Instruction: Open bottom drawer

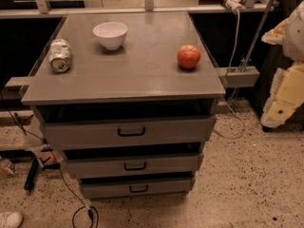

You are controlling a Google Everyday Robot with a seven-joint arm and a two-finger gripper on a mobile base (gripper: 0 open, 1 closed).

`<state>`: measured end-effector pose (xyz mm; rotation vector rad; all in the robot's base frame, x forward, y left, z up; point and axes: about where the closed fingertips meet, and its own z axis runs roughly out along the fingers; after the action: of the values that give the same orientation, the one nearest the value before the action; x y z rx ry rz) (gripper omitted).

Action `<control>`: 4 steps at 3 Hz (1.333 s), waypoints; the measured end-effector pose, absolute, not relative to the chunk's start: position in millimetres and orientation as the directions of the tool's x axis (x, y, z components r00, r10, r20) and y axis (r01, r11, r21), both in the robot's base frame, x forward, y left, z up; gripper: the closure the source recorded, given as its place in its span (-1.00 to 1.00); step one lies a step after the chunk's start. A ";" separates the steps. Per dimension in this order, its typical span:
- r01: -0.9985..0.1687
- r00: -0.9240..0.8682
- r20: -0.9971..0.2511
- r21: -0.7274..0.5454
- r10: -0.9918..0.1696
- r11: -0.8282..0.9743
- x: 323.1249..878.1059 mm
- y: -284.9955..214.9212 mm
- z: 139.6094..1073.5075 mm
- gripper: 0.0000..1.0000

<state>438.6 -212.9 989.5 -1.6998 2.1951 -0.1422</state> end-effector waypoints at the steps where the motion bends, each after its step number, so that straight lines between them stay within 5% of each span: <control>1: -0.916 -0.212 -0.219 -0.294 -0.953 0.271 438.6 -212.9 989.4 -1.00; 4: -0.939 -0.293 -0.088 -0.161 -0.952 0.304 401.3 -218.6 821.7 -1.00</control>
Offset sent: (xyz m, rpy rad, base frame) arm -0.0226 -0.0111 -0.0895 -0.1203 0.0473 -0.0635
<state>401.3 -218.6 821.7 -1.7567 2.3975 -0.1169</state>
